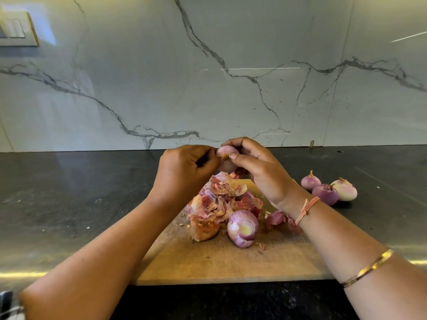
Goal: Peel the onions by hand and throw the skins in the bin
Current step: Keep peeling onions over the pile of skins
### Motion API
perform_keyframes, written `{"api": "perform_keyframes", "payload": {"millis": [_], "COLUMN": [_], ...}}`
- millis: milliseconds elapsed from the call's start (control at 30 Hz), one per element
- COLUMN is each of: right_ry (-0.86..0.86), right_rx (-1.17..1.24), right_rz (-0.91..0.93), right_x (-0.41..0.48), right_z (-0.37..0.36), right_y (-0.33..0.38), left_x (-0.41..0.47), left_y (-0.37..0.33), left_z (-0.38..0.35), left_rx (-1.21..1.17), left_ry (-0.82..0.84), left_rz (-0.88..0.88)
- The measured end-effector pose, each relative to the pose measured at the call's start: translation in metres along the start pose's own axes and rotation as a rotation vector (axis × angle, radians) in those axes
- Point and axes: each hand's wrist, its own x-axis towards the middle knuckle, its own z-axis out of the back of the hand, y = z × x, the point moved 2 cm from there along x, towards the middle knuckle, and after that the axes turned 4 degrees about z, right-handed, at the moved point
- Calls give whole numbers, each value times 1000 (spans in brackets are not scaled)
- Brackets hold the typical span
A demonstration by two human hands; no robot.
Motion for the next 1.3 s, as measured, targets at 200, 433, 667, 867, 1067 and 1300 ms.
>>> {"api": "perform_keyframes", "payload": {"millis": [200, 433, 667, 867, 1067, 1300], "right_ry": [-90, -74, -52, -5, -14, 50], "right_rx": [119, 28, -168, -141, -102, -172], "right_rz": [-40, -54, -19, -23, -39, -57], "right_x": [3, 2, 1, 2, 1, -3], "right_z": [2, 2, 3, 1, 1, -4], "right_y": [1, 2, -5, -5, -3, -2], "left_x": [-3, -2, -1, 1, 0, 1], "left_y": [-9, -11, -9, -8, -7, -5], "left_z": [0, 2, 1, 0, 0, 2], "left_rx": [-140, -70, -56, -88, -152, -200], "left_ry": [72, 43, 17, -1, -11, -65], "left_rz": [103, 40, 18, 120, 248, 383]}}
